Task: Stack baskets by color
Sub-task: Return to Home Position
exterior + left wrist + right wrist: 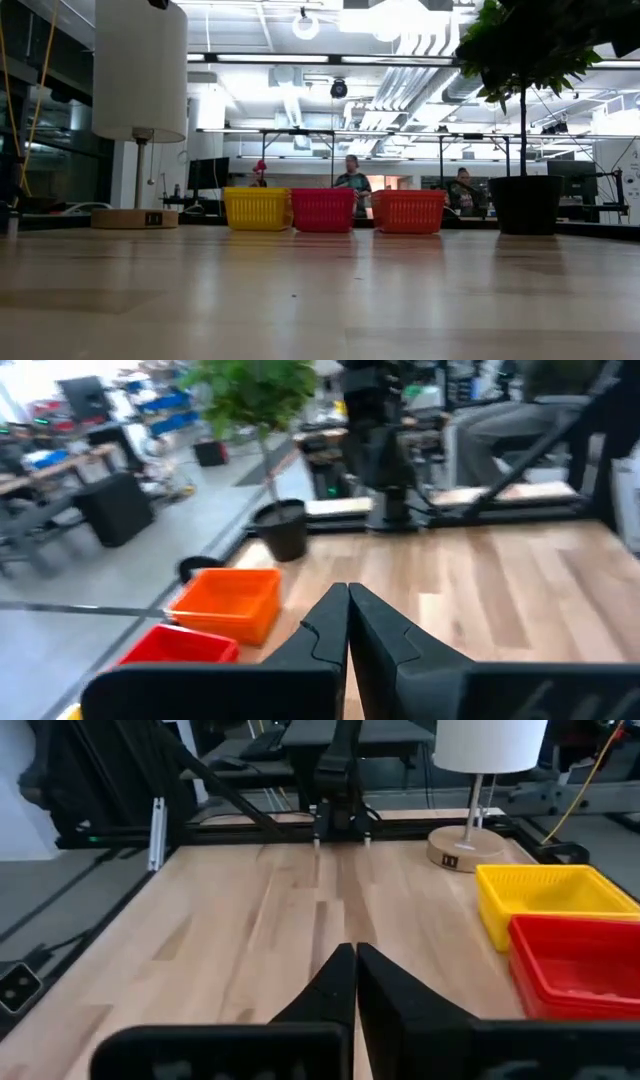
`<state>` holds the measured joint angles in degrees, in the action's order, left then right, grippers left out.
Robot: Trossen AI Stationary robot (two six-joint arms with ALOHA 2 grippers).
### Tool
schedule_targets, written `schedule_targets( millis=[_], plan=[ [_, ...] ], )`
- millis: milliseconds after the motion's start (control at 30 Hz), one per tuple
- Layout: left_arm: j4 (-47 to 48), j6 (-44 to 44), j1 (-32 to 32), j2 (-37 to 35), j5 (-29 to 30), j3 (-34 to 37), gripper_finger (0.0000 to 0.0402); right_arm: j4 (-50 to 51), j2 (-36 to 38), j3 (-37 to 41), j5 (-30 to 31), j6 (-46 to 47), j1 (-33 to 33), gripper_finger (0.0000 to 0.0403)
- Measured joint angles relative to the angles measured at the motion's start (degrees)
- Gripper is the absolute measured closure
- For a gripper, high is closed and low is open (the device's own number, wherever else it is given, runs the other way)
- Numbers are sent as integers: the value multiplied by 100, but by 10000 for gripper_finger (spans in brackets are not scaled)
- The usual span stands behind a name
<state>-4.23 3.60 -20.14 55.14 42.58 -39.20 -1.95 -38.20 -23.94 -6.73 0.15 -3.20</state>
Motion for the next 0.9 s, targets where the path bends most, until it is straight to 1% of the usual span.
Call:
schedule_targets(
  millis=[100, 200, 267, 300, 367, 433, 500, 600, 667, 733, 833, 900],
  plan=[
    [155, 11, 21, -142, 290, 0, 402, 3, 7, 0, 7, 124, 0, 402],
    [600, -70, -53, -472, 296, 24, 401, 3, 5, 0, 18, 149, -2, 402],
    [660, -80, -112, -825, 241, 293, 402, 1, 5, 0, 19, 147, -2, 402],
    [539, -25, -120, -1031, 76, 482, 402, 1, 5, 0, 39, 144, -7, 402],
    [36, 209, 9, -1530, -406, 944, 402, 1, 4, 0, 108, 141, -7, 403],
    [-605, 638, 268, -1995, -1176, 1394, 402, -1, 0, 0, 213, 139, -7, 402],
    [-1023, 926, 657, -2395, -1915, 1715, 401, -1, 0, 2, 219, 139, -7, 403],
    [-1013, 960, 1501, -2817, -2822, 1873, 401, -1, -1, 2, 219, 244, -7, 403],
    [-794, 761, 2123, -2934, -3571, 1908, 402, 2, -2, 2, 221, 278, -7, 403],
    [-562, 480, 2715, -2951, -4169, 1975, 402, 1, -2, 2, 221, 288, -7, 403],
    [-433, 109, 3391, -2949, -4625, 2120, 401, 3, -2, 2, 223, 289, -7, 403],
    [-450, -124, 3587, -2981, -4952, 2220, 402, 7, -2, 2, 254, 357, -7, 403]
  ],
)
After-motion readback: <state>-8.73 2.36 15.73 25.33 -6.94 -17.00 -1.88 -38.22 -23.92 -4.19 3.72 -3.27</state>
